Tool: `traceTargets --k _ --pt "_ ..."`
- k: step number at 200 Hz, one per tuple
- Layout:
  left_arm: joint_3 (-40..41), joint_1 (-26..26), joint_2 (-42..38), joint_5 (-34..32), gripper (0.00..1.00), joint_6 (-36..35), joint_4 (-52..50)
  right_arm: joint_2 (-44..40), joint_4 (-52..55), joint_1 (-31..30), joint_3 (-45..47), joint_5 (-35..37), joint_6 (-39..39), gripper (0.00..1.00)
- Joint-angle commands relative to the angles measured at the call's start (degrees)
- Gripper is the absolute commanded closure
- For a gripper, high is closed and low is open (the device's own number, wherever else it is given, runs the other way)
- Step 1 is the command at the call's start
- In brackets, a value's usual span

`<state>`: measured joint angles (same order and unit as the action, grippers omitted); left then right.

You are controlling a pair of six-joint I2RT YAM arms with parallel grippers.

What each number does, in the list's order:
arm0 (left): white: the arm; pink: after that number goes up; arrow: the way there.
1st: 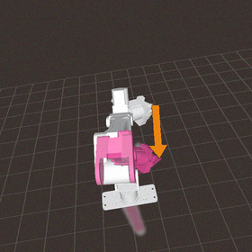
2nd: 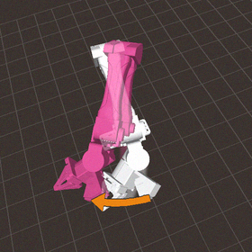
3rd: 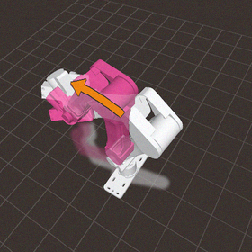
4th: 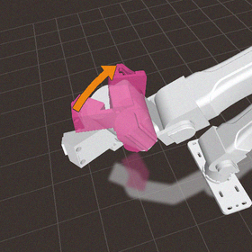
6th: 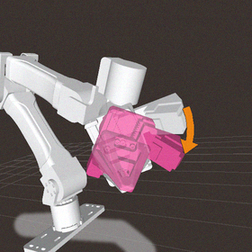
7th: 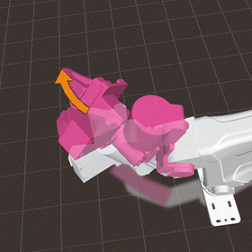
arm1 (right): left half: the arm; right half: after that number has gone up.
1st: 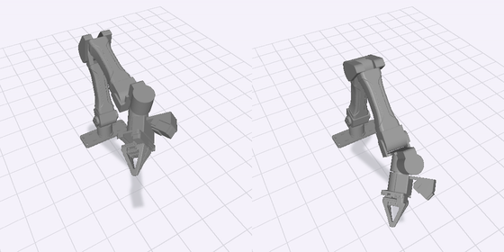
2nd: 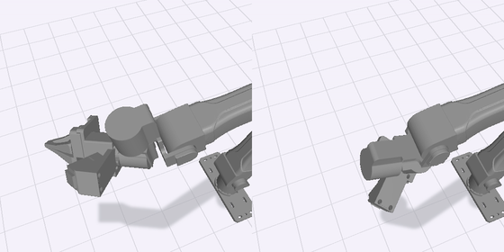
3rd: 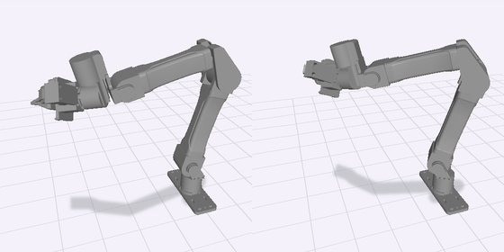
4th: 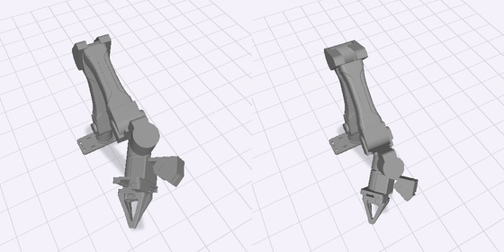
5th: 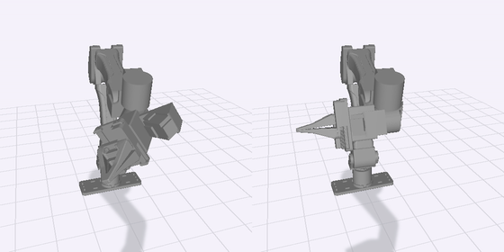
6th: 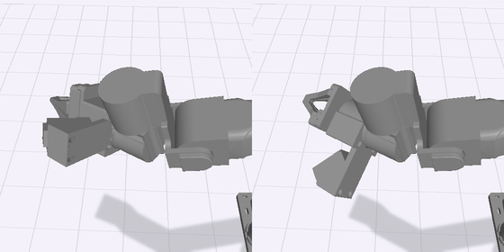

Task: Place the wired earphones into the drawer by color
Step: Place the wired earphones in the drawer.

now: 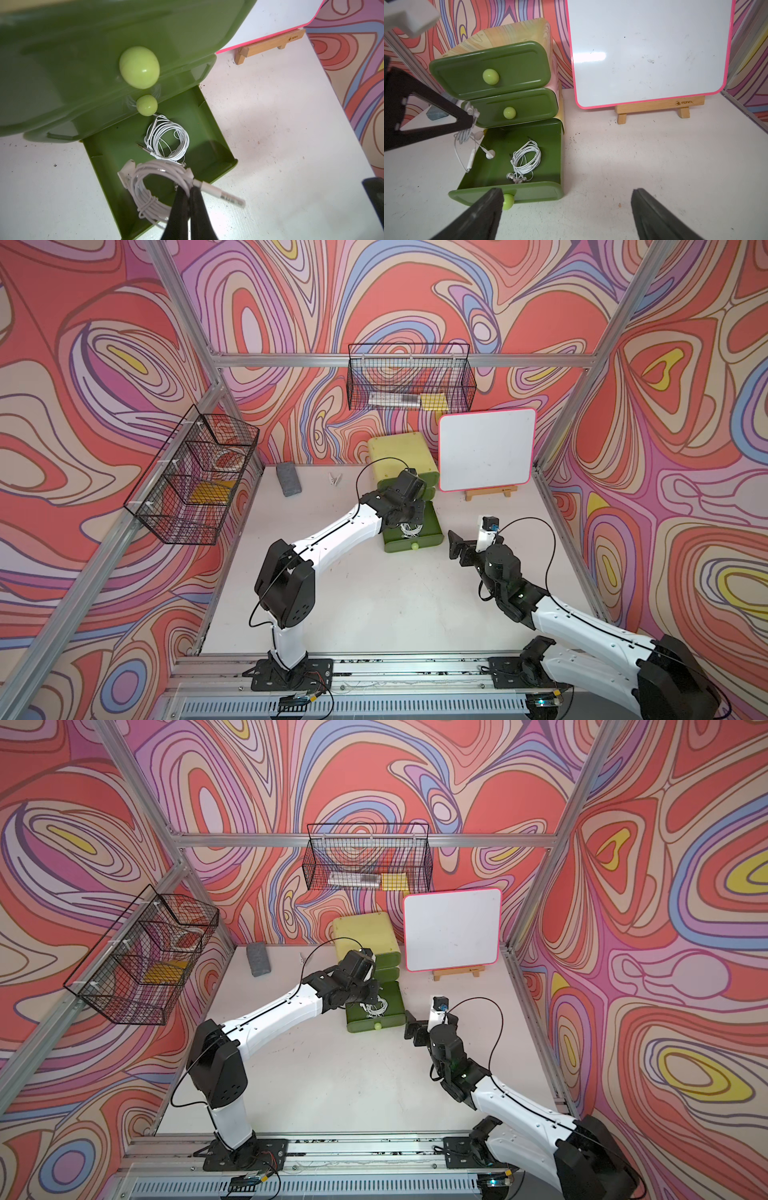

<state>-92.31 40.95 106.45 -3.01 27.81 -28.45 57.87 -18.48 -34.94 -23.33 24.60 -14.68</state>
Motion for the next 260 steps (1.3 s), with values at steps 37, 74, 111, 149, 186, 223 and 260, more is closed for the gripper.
traceTargets --k 37,74,111,149,186,223,260 --pt "-1.3 0.3 4.9 -1.4 1.0 -0.6 3.2 -1.2 -0.6 0.1 0.8 1.9 -0.5 0.02" --pt "-1.3 0.3 7.2 -2.0 1.0 -0.7 3.7 -1.4 -0.7 0.1 1.0 1.5 -0.3 0.02" --pt "-1.8 0.3 8.0 -1.1 0.75 -0.6 3.6 -2.1 -0.6 0.1 1.1 1.4 0.2 0.02" --pt "-1.3 0.3 5.5 0.1 0.63 -0.8 3.2 -0.8 -1.2 0.1 0.8 0.0 0.4 0.02" --pt "4.9 0.3 -3.0 0.6 0.53 -1.0 5.1 0.7 2.0 0.1 -1.7 -4.6 -1.0 0.02" --pt "15.6 0.0 -14.9 -1.0 0.27 -2.6 5.8 2.3 8.2 0.1 -5.3 -11.1 -3.3 0.02" --pt "30.7 -1.2 -27.2 -2.1 0.01 -2.8 11.3 3.5 12.8 0.0 -7.4 -14.4 -8.2 0.02"
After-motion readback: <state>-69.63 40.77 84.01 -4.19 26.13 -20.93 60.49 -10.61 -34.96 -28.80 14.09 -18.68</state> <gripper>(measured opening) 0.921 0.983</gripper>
